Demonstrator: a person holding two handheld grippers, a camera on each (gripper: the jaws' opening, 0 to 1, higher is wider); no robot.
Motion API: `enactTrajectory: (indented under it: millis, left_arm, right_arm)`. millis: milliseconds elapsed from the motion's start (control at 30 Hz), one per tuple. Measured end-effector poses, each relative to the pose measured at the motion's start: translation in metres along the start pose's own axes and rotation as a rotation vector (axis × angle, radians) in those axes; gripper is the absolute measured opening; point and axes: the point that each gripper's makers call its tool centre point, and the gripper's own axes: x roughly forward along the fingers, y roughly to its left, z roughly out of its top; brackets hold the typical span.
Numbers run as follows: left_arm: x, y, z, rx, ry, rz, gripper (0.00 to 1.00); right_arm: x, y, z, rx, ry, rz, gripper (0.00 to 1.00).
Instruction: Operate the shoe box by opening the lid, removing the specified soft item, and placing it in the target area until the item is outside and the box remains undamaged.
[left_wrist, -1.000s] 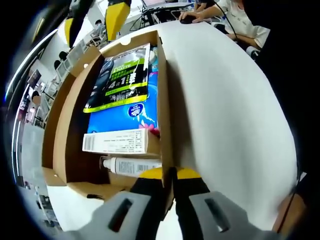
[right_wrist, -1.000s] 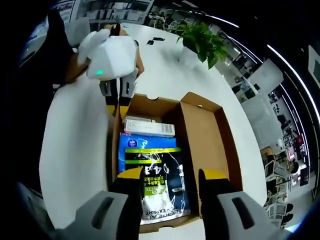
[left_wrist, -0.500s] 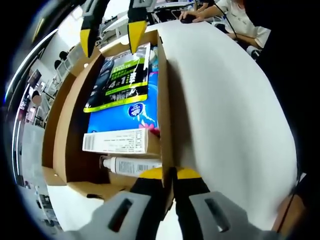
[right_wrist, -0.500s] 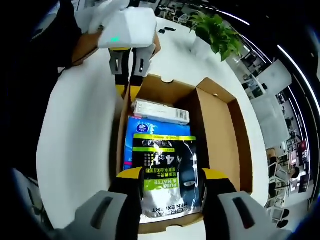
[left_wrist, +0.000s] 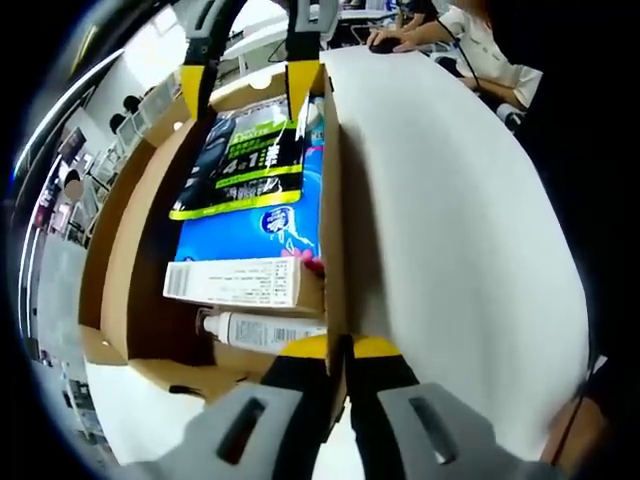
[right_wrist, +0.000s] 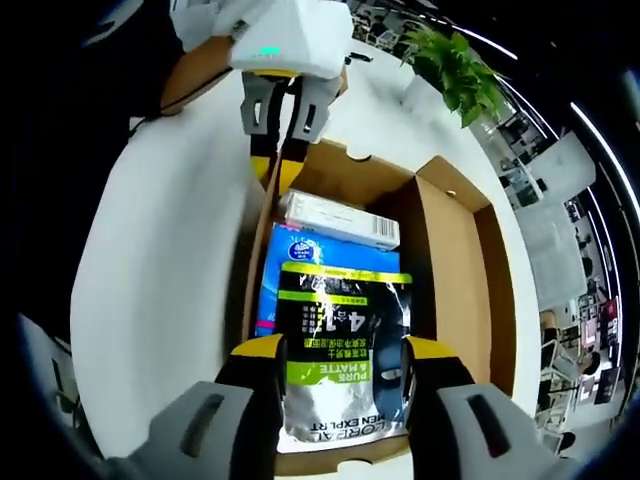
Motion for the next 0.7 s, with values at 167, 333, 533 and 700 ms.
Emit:
enactTrajectory:
  millis: [167,333,533,700]
  left_arm:
    - [0.0004,-0.0003,0.0001,0.010,0.002,0.001,0.05]
    - [0.0006,0.0001,0.0002,0.010,0.004,0.002,0.05]
    - [0.0005,0.0002,0.0001,0.010,0.007,0.003,0.05]
    - [0.0004,0.0002,-0.0001,0.009,0.011,0.004,0.05]
  right_arm:
    - [-0.0004,0.0010,0.0012,-0.006,-0.008,0.008,0.48]
    - [0.0005,0.0041,-0.0020,0.008,-0.006,0.023,0.49]
    - [-0.0007,0.0066,-0.0026,0.010,0.002,0.029,0.52]
    - [-0.0008,0.0078,-0.0010,-0.001,0.003,0.032,0.54]
